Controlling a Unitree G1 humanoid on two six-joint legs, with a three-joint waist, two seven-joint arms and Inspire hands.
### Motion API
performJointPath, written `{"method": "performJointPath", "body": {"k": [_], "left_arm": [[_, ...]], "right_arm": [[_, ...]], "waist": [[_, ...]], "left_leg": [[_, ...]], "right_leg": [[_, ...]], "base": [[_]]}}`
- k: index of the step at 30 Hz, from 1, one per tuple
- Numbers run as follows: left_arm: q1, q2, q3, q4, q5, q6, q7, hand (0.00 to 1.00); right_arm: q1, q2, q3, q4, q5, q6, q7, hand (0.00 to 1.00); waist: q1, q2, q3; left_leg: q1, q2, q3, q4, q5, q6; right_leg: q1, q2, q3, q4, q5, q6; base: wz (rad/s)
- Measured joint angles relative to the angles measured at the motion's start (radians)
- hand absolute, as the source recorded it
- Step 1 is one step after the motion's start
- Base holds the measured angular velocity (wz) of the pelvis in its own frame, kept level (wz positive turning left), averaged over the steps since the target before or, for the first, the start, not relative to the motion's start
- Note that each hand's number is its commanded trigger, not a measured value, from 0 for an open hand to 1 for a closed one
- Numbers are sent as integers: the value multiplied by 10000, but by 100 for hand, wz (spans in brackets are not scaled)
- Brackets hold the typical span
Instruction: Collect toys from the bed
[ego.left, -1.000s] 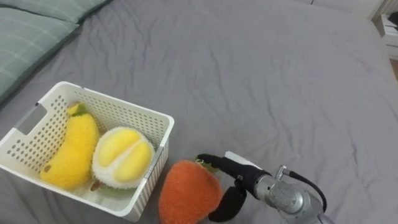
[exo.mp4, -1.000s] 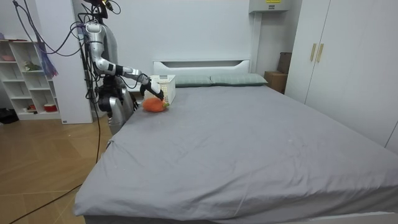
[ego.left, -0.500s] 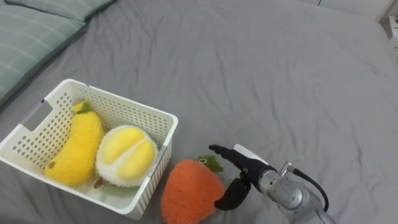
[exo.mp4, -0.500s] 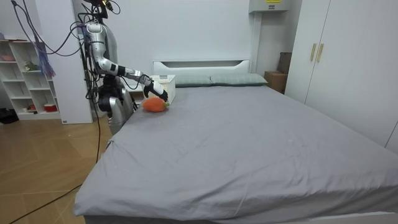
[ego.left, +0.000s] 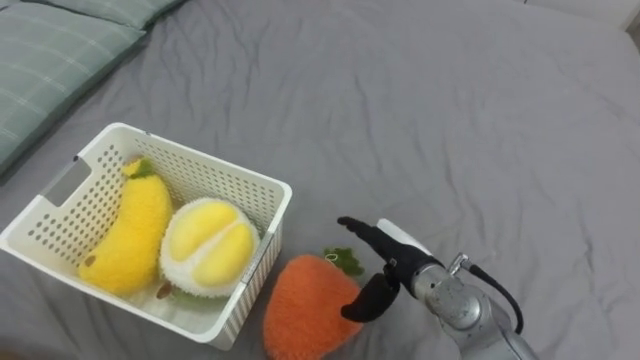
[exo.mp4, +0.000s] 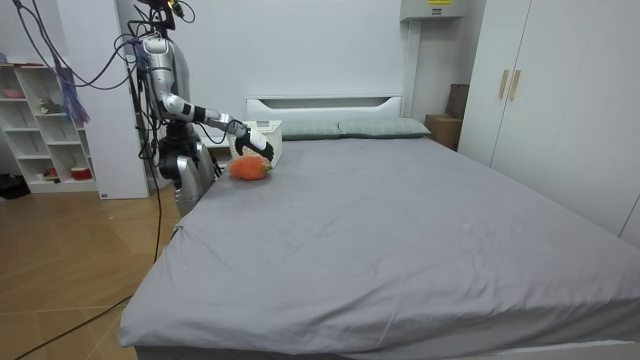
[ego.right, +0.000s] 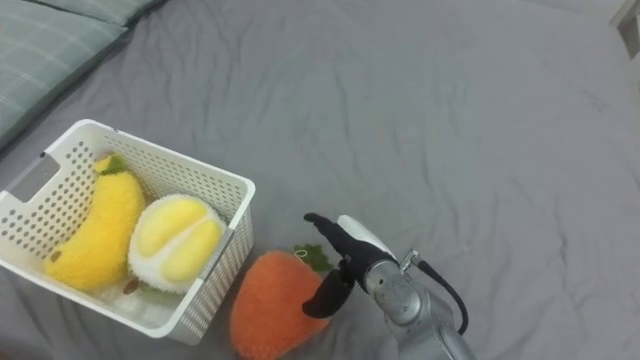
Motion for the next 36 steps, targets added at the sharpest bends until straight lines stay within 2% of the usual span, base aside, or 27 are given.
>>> {"method": "performJointPath", "body": {"k": [5,9,15,22,25,31,32,33,34,35,36], "left_arm": [[5,11,-4,3,-7,1,-109,0],[27,31,-1,23,-10,2,-117,0],[-9,38,-10,232,-16,21,-109,0],[18,33,4,244,6,43,-113,0],[39,10,56,132,10,179,-124,0],[131,1,56,-237,18,243,-207,0],[149,1,56,-249,16,244,-226,0],[179,-3,56,-279,10,245,-236,0],[193,-5,57,-286,9,245,-237,0],[224,-5,59,-285,-23,242,-236,0],[227,-6,46,-290,-46,240,-235,0]], "right_arm": [[-10,212,84,4,-43,25,-1,0],[-387,219,632,409,-92,28,13,0],[-564,316,830,937,-324,46,25,0],[-739,373,1057,1182,-351,52,23,0],[-743,404,1059,1483,-512,66,28,0],[-745,409,1046,1607,-801,261,228,0],[-746,415,1043,1716,-801,261,226,7],[-746,468,1044,1882,-799,260,223,22],[-746,496,1046,1976,-798,260,219,53],[-775,580,1044,2244,-794,245,162,55],[-790,612,1042,2454,-758,236,64,78]], "waist": [[198,-28,-15],[221,-63,-13],[431,-68,-4],[453,-67,10],[454,-61,14],[437,-50,20],[441,-51,20],[451,-50,20],[454,-50,20],[445,-44,21],[431,-34,25]], "left_leg": [[11,0,-28,13,0,0],[38,-5,-79,34,1,1],[89,-13,-175,36,0,1],[88,-17,-218,39,1,1],[72,-21,-250,39,1,1],[-102,-36,-368,175,-2,1],[-105,-36,-370,185,-2,1],[-109,-37,-372,193,-2,1],[-110,-39,-374,196,-2,1],[-114,-42,-378,216,-2,2],[-149,-49,-411,260,-8,8]], "right_leg": [[27,-1,-8,3,0,0],[87,-7,-56,3,0,0],[180,-13,-182,-4,0,0],[201,-16,-208,-6,0,0],[202,-20,-228,-6,-1,1],[149,-51,-459,-6,-1,1],[153,-52,-466,-6,-1,1],[156,-55,-482,-5,-1,1],[158,-57,-488,-4,-1,1],[165,-67,-543,-3,-1,1],[167,-86,-674,-2,-1,1]], "base": [[0],[3],[4],[1],[2],[8],[0],[0],[0],[4],[8]]}}
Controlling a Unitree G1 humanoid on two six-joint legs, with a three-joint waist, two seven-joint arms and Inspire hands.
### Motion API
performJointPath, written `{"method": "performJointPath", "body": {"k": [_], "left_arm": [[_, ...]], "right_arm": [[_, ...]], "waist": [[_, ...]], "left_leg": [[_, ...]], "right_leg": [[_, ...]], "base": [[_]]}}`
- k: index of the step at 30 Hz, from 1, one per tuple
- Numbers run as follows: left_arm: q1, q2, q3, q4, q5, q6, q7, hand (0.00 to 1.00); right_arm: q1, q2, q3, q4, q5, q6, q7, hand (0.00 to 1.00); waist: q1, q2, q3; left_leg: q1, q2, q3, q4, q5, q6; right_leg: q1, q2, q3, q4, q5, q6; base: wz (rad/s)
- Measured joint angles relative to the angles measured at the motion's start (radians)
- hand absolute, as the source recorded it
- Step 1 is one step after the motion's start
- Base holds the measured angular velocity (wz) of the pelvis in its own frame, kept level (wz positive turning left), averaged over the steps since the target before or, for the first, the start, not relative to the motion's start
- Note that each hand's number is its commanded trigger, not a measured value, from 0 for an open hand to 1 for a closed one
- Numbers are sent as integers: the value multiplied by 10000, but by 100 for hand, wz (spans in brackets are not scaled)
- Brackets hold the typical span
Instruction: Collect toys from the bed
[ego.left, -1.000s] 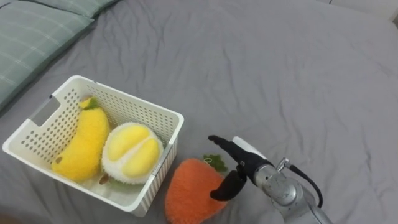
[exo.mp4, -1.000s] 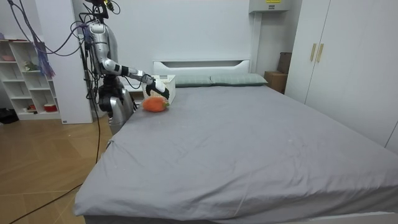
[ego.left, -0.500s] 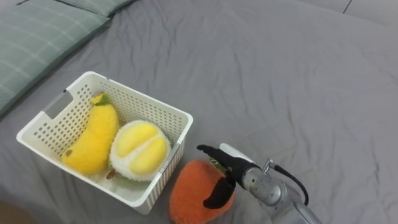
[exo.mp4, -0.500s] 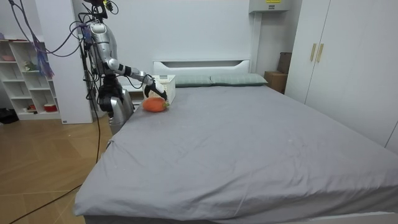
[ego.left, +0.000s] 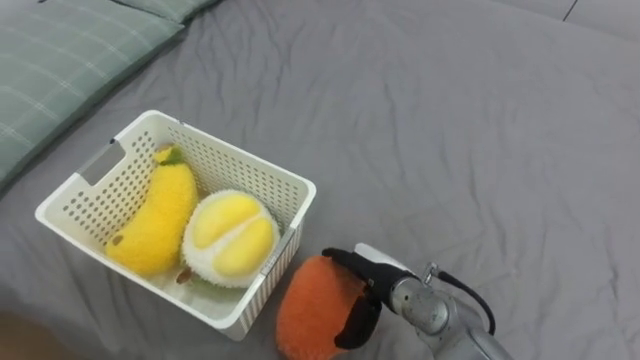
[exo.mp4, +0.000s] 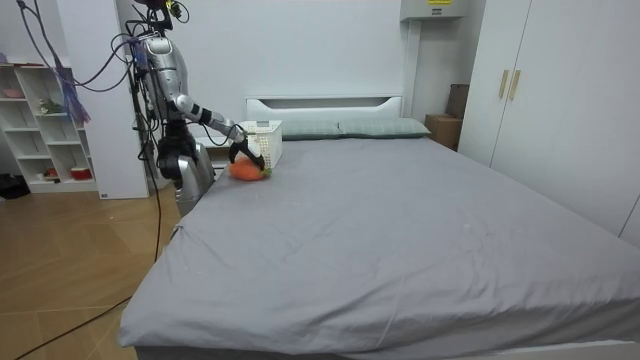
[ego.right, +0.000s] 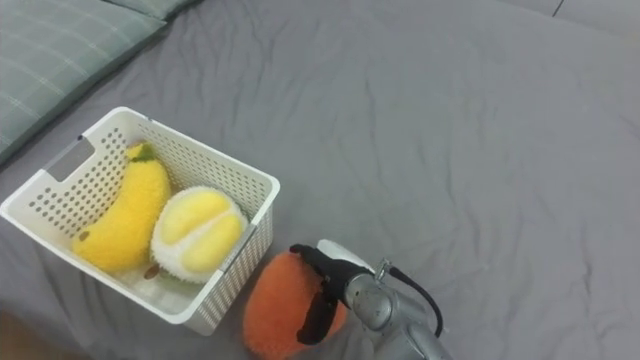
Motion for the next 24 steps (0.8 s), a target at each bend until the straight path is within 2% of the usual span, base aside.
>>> {"method": "performJointPath", "body": {"k": [2,3,7,17,20,24], "left_arm": [[3,-1,-16,-70,4,-2,1,0],[4,-13,-18,-103,-19,-14,2,0],[134,-15,-5,-157,-28,-13,4,0],[153,-32,-1,-232,-29,-13,1,0],[156,-21,-19,-239,-56,-13,3,0],[173,10,25,-187,-52,-22,49,0]], "right_arm": [[-48,-1,-102,325,14,-123,-225,96],[-90,-1,-316,503,45,-242,-366,100],[-375,-18,-506,948,139,-317,-655,100],[-420,-7,-475,1727,523,-350,-835,100],[-421,-19,-424,1842,742,-462,-872,100],[-419,-31,-357,2284,1170,-738,-943,100]], "waist": [[-47,19,3],[-27,25,2],[-24,24,-41],[4,28,-46],[7,18,-58],[18,-68,-113]], "left_leg": [[-115,-24,-118,89,-12,14],[-143,-33,-139,86,-13,16],[-146,-34,-146,95,-13,16],[-153,-49,-177,156,-10,19],[-154,-49,-165,154,-10,19],[-146,-51,-174,112,-10,19]], "right_leg": [[-10,-28,-199,2,0,0],[-16,-41,-265,2,-1,2],[-8,-41,-331,2,-1,2],[-9,-61,-476,1,-1,2],[-7,-64,-495,2,-1,2],[6,-63,-501,2,-1,2]], "base": [[16],[13],[1],[0],[0],[0]]}}
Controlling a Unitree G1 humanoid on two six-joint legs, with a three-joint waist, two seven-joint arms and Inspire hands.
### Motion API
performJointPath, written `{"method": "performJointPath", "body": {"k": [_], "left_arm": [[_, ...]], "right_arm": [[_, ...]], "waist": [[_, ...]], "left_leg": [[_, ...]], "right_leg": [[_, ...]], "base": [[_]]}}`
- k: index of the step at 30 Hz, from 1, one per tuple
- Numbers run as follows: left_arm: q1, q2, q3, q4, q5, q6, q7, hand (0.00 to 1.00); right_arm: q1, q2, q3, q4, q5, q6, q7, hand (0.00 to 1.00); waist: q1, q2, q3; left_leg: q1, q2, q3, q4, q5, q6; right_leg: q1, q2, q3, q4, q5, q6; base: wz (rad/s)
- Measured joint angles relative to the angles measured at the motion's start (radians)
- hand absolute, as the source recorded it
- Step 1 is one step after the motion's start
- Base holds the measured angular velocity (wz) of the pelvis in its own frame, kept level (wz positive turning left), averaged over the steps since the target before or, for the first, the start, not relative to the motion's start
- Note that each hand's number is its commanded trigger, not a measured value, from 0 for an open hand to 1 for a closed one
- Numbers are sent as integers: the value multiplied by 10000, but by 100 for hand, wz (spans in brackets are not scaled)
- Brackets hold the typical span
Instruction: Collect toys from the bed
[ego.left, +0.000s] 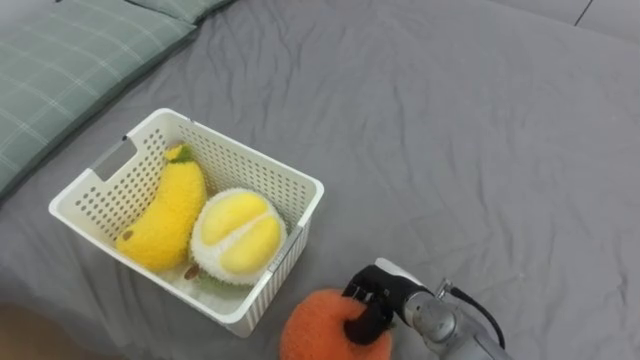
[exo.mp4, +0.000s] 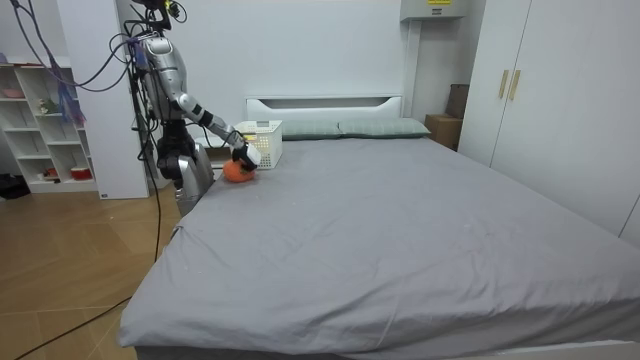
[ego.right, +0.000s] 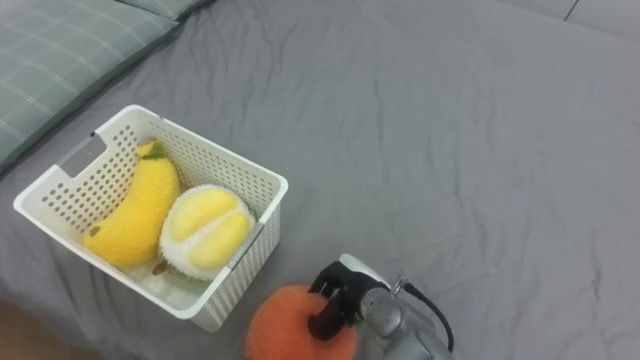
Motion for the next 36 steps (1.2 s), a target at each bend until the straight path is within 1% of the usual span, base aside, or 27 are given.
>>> {"method": "performJointPath", "body": {"k": [4,7,10,12,14,16,18,20,22,23,24,25,27,28,29,30,31,33,34,36], "left_arm": [[18,11,8,129,-16,-85,23,0],[40,28,18,331,12,-214,27,0],[162,34,29,387,31,-213,26,0],[253,34,27,433,114,-206,23,0],[273,32,27,541,121,-201,18,0],[312,20,102,620,252,-195,-26,0],[381,63,206,618,576,-195,-191,0],[422,131,218,692,826,-195,-287,0],[499,155,297,708,1093,-171,-411,0],[508,152,363,712,1212,-101,-460,0],[516,151,421,717,1211,-10,-482,0],[512,153,442,717,1212,7,-485,0],[459,143,618,714,1189,7,-482,0],[453,155,627,714,1208,9,-482,0],[453,165,697,714,1412,10,-483,0],[453,162,814,714,1623,10,-479,0],[455,164,836,711,1693,10,-476,0],[396,133,904,673,1859,11,-457,0],[389,124,972,646,1859,11,-457,0],[373,139,1249,589,1808,9,-453,0]], "right_arm": [[-14,0,-13,336,29,-284,-149,100],[-14,-28,-14,352,30,-407,-204,100],[-13,-79,-31,476,140,-505,-254,100],[-13,-166,-33,665,432,-633,-348,100],[-14,-297,-47,685,606,-709,-348,100],[9,-368,-244,729,679,-807,-347,100],[3,-521,-541,729,815,-824,-363,100],[3,-560,-765,714,845,-827,-398,100],[2,-597,-973,550,849,-827,-404,100],[26,-659,-1222,306,860,-806,-409,100],[65,-804,-1434,-167,850,-794,-411,100],[94,-893,-1569,-465,866,-794,-422,100],[98,-1240,-1996,-1460,941,-804,-556,100],[113,-1315,-2091,-1686,960,-806,-622,100],[168,-1386,-2383,-2099,999,-845,-771,100],[201,-1393,-2682,-2403,970,-880,-920,100],[206,-1414,-2789,-2525,965,-887,-1002,100],[411,-1556,-3147,-3070,789,-877,-1126,100],[496,-1596,-3227,-3291,734,-865,-1116,100],[565,-1633,-3552,-3889,629,-851,-1131,100]], "waist": [[-3,-29,-17],[-4,-33,-2],[-10,-3,38],[-13,40,98],[-25,58,111],[-60,54,116],[-130,11,134],[-169,-40,141],[-322,-97,115],[-449,-124,97],[-592,-136,88],[-619,-135,88],[-838,-136,51],[-887,-131,41],[-990,-128,25],[-1100,-117,5],[-1129,-91,-12],[-1220,-12,-83],[-1246,9,-91],[-1439,29,-112]], "left_leg": [[23,-9,0,47,2,3],[19,-11,-1,18,0,3],[62,-16,-7,19,-2,5],[132,-26,-31,19,-7,11],[123,-42,-61,26,-7,13],[83,-50,-92,65,-9,17],[17,-53,-127,139,-13,21],[17,-51,-129,163,-13,21],[18,-54,-138,187,-13,21],[28,-64,-166,219,-13,22],[20,-78,-204,262,-12,23],[22,-79,-198,261,-13,24],[70,-78,-164,270,-13,25],[90,-76,-162,268,-13,25],[135,-70,-149,254,-16,26],[177,-52,-92,255,-19,26],[214,-37,-26,258,-20,26],[309,-26,106,156,-20,32],[347,-18,160,120,-19,33],[430,23,349,33,-20,33]], "right_leg": [[35,-11,-46,1,0,0],[41,-12,-34,3,0,0],[90,-8,19,0,0,0],[164,-11,22,-6,0,0],[166,-14,33,-6,-2,3],[166,-19,4,-6,-4,6],[170,-29,-78,-5,-4,6],[180,-27,-70,-5,-4,6],[180,-33,-73,-3,-4,6],[200,-36,-72,-3,-4,7],[220,-36,-57,-1,-6,9],[219,-35,-35,0,-6,9],[262,-32,7,-1,-5,8],[279,-29,22,-1,-5,8],[311,-18,90,-1,-5,8],[325,-11,162,-2,-5,8],[320,-9,207,-1,-4,7],[316,-2,383,29,-1,3],[317,4,455,36,-1,3],[283,22,637,76,-1,3]], "base": [[0],[0],[0],[0],[2],[8],[10],[0],[0],[5],[4],[0],[-4],[0],[-5],[-9],[-18],[-21],[-20],[-25]]}}
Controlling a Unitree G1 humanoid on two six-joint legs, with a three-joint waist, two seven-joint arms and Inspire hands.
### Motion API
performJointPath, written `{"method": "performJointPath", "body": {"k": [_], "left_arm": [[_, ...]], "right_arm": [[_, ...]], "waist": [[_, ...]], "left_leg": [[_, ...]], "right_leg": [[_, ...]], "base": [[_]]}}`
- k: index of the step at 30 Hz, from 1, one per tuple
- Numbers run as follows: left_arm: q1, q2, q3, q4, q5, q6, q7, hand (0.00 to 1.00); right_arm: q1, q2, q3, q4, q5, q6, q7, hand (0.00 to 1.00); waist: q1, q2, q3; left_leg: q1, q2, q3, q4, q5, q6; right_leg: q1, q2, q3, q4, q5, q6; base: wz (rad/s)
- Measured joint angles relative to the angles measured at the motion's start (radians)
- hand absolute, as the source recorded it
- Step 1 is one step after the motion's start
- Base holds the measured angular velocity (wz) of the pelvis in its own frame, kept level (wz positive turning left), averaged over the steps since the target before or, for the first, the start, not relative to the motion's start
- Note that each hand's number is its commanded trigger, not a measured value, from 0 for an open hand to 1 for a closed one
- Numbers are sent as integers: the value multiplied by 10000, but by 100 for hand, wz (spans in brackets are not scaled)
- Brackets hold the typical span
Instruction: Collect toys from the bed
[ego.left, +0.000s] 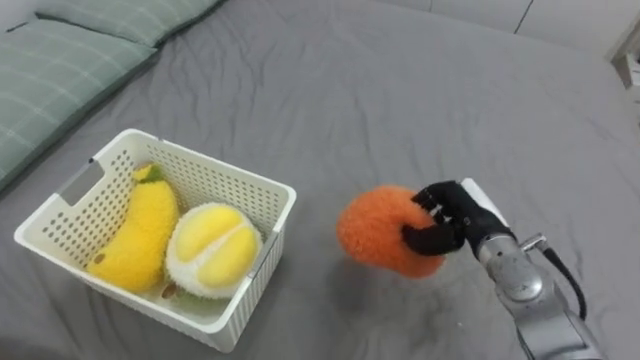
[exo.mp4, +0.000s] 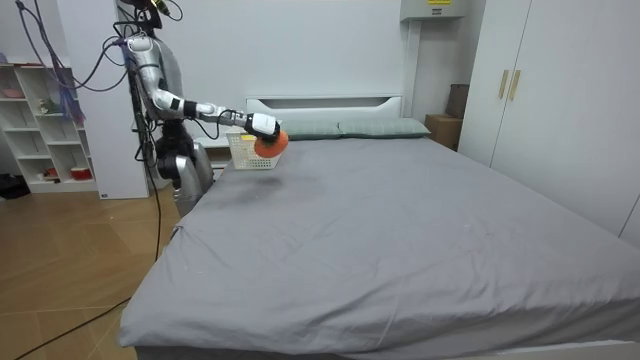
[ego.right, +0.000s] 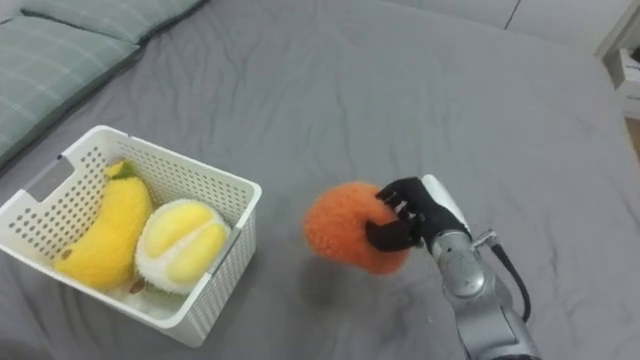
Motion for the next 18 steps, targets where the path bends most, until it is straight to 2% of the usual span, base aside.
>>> {"method": "performJointPath", "body": {"k": [2,5,9,13,15,18], "left_arm": [[-85,12,136,1,-29,0,2,0],[-356,-2,207,2,-65,-4,4,0],[-575,-11,221,-41,-230,-18,5,0],[-627,-6,219,-4,-234,-8,5,0],[-626,-2,218,41,-233,-6,5,0],[-644,-11,216,42,-236,-6,2,0]], "right_arm": [[-17,-146,-140,-489,91,72,-17,100],[-104,-327,-512,-863,398,93,-171,100],[-176,-385,-948,-1684,695,280,-201,100],[-786,-635,-1124,-2349,696,394,-407,100],[-1375,-770,-1125,-2512,699,500,-433,100],[-1705,-784,-1117,-2997,665,516,-495,100]], "waist": [[-37,-10,0],[-163,-138,-2],[-277,-228,13],[-286,-221,15],[-282,-214,17],[-247,-212,21]], "left_leg": [[63,44,185,-71,0,-2],[104,59,303,-110,-2,-1],[121,63,412,-103,-26,22],[176,71,579,-155,-41,44],[226,79,638,-219,-38,44],[250,83,631,-248,-39,43]], "right_leg": [[-85,16,123,107,-1,2],[-121,21,253,124,-1,2],[-152,35,360,128,-1,2],[-195,38,496,127,0,3],[-223,47,546,132,0,3],[-242,55,539,123,0,3]], "base": [[-28],[-13],[-9],[-12],[-8],[-1]]}}
